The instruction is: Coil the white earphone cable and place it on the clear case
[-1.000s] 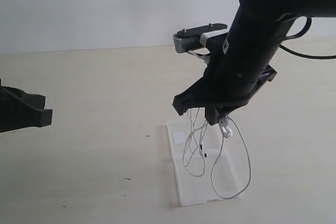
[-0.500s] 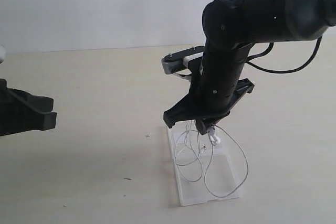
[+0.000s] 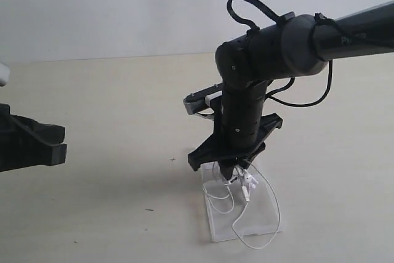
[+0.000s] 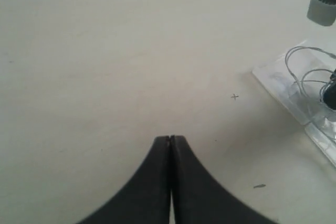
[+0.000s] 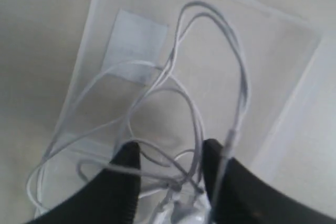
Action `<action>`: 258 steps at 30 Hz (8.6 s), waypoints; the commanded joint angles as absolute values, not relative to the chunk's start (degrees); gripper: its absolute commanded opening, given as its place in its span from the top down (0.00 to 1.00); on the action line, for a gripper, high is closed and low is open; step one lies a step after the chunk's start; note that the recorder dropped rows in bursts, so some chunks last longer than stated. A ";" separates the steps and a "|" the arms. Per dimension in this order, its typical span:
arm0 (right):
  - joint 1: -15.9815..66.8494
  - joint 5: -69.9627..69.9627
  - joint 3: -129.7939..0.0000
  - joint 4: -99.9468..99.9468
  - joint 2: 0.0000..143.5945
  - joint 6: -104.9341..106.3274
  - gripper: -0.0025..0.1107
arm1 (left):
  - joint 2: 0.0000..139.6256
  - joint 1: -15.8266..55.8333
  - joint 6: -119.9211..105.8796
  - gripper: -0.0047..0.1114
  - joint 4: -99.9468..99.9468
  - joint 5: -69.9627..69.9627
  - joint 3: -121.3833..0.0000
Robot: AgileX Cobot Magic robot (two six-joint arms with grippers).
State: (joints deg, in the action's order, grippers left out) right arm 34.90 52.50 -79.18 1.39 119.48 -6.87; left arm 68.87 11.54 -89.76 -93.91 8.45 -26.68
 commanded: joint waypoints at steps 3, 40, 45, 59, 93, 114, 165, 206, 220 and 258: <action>34.50 56.18 -79.72 0.75 116.45 -6.69 0.42 | 68.75 11.48 -89.75 0.96 -93.69 6.15 -26.57; 34.61 65.86 -66.28 0.00 54.45 -5.70 0.98 | 68.75 11.48 -89.75 0.96 -93.69 1.17 -26.67; 34.61 65.39 -66.28 0.00 45.51 -5.70 0.98 | 68.75 11.48 -89.75 0.96 -93.69 1.17 -26.67; 20.09 15.52 -32.91 1.44 29.49 5.01 0.98 | 68.75 11.48 -89.75 0.96 -93.69 1.17 -26.67; 2.54 15.74 0.00 0.00 0.00 1.08 0.98 | 68.75 11.48 -89.75 0.96 -93.69 1.17 -26.67; 2.68 15.74 0.00 0.00 0.00 0.00 0.98 | 68.75 11.48 -89.75 0.96 -93.69 1.17 -26.67; 2.68 15.74 0.00 0.00 0.00 0.00 0.98 | 13.34 -1.18 -47.09 0.96 -78.73 -0.73 -24.27; 2.68 15.74 0.00 0.00 0.00 0.00 0.98 | 0.00 -5.73 -1.29 0.96 -3.10 20.20 0.00; 2.68 15.74 0.00 0.00 0.00 0.00 0.98 | 0.00 -5.73 -1.29 0.96 -3.10 20.20 0.00; 2.68 16.32 0.00 0.00 0.00 0.00 0.98 | 0.00 -5.73 -1.29 0.96 -3.10 20.20 0.00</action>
State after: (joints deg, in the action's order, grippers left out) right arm 2.91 16.18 -0.26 0.00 0.39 0.00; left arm 0.39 -5.58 -1.84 -3.26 20.55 -0.02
